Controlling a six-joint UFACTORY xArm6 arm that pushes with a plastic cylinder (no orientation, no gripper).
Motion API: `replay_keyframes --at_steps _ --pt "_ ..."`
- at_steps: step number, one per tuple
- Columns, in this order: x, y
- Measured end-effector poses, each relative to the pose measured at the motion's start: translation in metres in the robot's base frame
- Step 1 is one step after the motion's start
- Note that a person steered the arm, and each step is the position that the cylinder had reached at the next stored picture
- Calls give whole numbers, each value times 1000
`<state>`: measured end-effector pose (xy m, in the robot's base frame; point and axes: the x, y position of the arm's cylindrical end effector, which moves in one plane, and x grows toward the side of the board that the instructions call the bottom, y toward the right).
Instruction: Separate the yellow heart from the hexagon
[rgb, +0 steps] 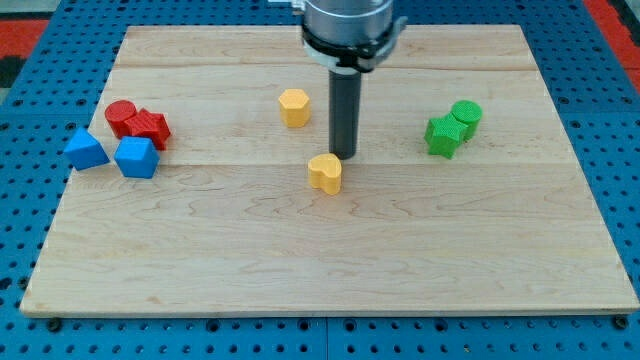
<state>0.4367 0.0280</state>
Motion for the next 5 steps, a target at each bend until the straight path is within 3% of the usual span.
replay_keyframes --at_steps 2,3,5 --pt "72 -28" --pt "45 -39" --pt "55 -93"
